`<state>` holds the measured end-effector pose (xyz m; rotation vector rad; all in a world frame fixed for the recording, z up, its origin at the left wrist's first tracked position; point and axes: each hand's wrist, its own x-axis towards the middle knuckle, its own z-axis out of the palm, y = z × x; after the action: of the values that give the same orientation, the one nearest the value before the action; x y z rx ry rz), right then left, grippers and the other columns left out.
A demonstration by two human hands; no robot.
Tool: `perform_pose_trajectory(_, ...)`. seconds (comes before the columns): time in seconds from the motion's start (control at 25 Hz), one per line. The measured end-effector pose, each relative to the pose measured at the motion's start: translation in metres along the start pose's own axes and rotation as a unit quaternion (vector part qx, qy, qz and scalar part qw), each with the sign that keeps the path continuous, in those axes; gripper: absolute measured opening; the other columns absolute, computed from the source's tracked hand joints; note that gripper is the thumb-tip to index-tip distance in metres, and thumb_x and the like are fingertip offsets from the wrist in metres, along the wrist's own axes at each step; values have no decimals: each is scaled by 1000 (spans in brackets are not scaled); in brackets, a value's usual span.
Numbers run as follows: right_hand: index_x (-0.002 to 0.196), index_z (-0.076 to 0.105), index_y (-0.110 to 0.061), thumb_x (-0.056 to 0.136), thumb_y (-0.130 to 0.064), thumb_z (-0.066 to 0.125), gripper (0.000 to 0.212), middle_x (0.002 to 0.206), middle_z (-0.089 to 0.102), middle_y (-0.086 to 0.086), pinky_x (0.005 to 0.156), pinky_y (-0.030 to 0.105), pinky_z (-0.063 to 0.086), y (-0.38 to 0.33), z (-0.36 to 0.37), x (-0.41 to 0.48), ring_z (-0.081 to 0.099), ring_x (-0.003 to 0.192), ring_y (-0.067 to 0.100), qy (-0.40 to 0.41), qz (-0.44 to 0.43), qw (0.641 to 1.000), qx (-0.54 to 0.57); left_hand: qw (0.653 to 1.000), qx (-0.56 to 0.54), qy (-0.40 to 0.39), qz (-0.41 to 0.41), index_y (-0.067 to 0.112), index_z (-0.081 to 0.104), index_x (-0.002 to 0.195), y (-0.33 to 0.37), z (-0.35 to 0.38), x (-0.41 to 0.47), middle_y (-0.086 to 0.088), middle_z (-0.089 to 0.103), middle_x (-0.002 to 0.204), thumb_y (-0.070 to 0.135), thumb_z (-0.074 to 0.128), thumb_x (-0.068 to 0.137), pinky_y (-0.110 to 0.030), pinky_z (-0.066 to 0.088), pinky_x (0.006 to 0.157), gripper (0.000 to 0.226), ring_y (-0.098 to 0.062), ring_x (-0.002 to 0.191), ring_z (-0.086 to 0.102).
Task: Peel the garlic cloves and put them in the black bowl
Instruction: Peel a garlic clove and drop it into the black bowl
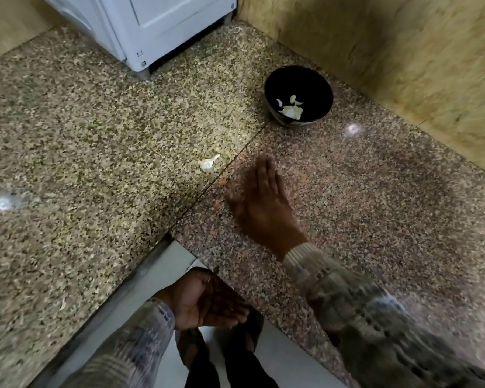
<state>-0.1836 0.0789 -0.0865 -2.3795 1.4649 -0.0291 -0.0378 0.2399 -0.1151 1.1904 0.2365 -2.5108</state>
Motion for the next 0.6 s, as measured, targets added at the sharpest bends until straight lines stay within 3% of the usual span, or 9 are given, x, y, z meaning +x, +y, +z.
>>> perform_pose_trajectory(0.12, 162, 0, -2, 101, -71, 8, 93, 170, -14, 17, 129, 48, 4, -7, 15, -46, -18, 157, 28, 3, -76, 996, -37, 1000, 2, -1, -11, -26, 59, 118, 0, 3, 0, -40, 61, 125, 16, 47, 78, -49, 58, 94, 59, -47, 105, 70)
perform_pose_trajectory(0.28, 162, 8, -1, 103, -68, 14, 90, 171, -6, 17, 129, 47, 6, -13, 20, -72, -13, 159, 26, 17, -86, 996, -19, 1000, -1, 10, -1, -26, 57, 120, -2, 5, 1, -40, 59, 128, 17, 39, 86, -48, 62, 84, 58, -47, 104, 70)
perform_pose_trajectory(0.44, 164, 16, -9, 105, -61, 13, 78, 173, 6, 8, 129, 43, 11, -6, 6, -80, -1, 160, 18, 45, -106, 985, 130, 1000, -2, 8, 7, -26, 59, 118, -5, 8, 1, -40, 61, 125, 17, 38, 89, -46, 63, 77, 56, -47, 100, 71)
perform_pose_trajectory(0.56, 154, 44, -16, 108, -38, 42, 51, 161, 42, 7, 120, 45, 37, 20, -13, -73, 38, 150, 18, 180, -21, 937, 298, 1000, -14, -2, 12, -26, 60, 117, -7, 4, 2, -40, 61, 125, 18, 40, 90, -46, 63, 75, 55, -47, 100, 71)
perform_pose_trajectory(0.6, 143, 58, -15, 105, -26, 52, 39, 147, 57, 8, 111, 46, 48, 34, -18, -67, 53, 137, 19, 236, 10, 927, 290, 1000, -16, -5, 12, -25, 61, 116, -7, 3, 2, -40, 61, 124, 19, 41, 89, -46, 64, 74, 55, -47, 100, 71)
